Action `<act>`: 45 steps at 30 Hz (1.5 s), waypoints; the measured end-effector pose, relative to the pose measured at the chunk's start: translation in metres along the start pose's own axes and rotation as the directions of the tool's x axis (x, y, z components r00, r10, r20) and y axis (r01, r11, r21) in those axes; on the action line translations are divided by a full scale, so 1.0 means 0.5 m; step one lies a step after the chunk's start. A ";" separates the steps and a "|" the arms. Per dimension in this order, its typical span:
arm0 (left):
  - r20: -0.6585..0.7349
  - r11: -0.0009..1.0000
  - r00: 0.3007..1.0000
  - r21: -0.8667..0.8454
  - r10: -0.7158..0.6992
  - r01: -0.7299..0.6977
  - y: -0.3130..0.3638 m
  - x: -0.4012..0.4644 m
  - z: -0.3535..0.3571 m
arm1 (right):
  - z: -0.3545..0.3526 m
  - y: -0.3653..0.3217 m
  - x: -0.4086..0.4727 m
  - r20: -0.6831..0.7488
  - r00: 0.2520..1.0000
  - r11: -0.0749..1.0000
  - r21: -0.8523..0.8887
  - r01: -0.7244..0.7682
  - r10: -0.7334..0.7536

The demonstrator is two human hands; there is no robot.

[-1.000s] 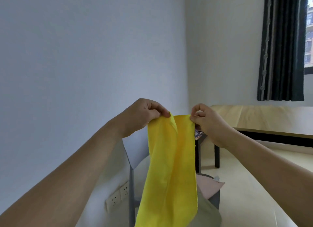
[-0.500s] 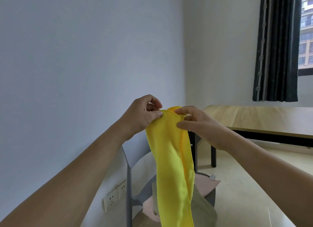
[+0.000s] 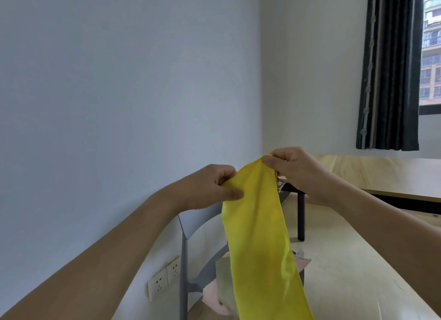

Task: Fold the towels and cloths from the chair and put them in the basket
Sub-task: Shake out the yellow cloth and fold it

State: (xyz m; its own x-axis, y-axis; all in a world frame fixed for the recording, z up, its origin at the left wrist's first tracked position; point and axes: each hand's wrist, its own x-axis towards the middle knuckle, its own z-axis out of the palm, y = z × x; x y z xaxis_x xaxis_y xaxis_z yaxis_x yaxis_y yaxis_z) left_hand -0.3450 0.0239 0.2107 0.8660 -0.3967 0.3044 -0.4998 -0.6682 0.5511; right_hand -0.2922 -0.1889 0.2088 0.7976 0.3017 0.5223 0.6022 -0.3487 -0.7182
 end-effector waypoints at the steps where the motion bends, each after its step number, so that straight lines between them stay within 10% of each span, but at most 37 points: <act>1: 0.019 0.999 1.000 0.029 0.016 -0.016 0.004 -0.006 0.001 | -0.004 -0.002 -0.002 0.011 1.000 1.000 -0.006 0.004 -0.004; 12: -0.170 0.948 0.966 0.285 0.194 -0.140 0.104 -0.043 0.036 | -0.044 -0.012 -0.023 -0.020 0.999 0.993 -0.104 0.047 -0.050; 16: -0.231 0.807 0.960 0.590 0.160 0.007 0.082 -0.032 0.008 | -0.047 -0.026 -0.036 -0.151 0.983 0.994 -0.036 0.104 -0.108; 29: -0.485 0.508 0.826 0.808 0.288 0.297 0.048 -0.030 -0.033 | -0.060 -0.028 -0.053 -0.066 0.992 0.984 -0.150 0.101 -0.112; 37: -0.495 0.873 0.864 0.456 0.090 0.171 0.000 0.053 -0.020 | -0.059 0.023 0.003 -0.058 0.983 0.889 -0.439 0.133 -0.175; 45: -0.529 0.963 0.848 0.210 -0.030 0.166 -0.110 0.220 0.054 | -0.030 0.156 0.086 -0.230 0.969 0.914 -0.406 -0.013 -0.088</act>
State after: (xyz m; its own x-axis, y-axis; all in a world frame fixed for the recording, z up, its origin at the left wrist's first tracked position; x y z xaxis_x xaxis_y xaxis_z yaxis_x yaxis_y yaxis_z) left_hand -0.2226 0.0003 0.1930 0.7579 0.0166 0.6522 -0.3413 -0.8419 0.4180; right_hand -0.2103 -0.2163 0.1821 0.7278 0.1190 0.6754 0.5536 -0.6831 -0.4763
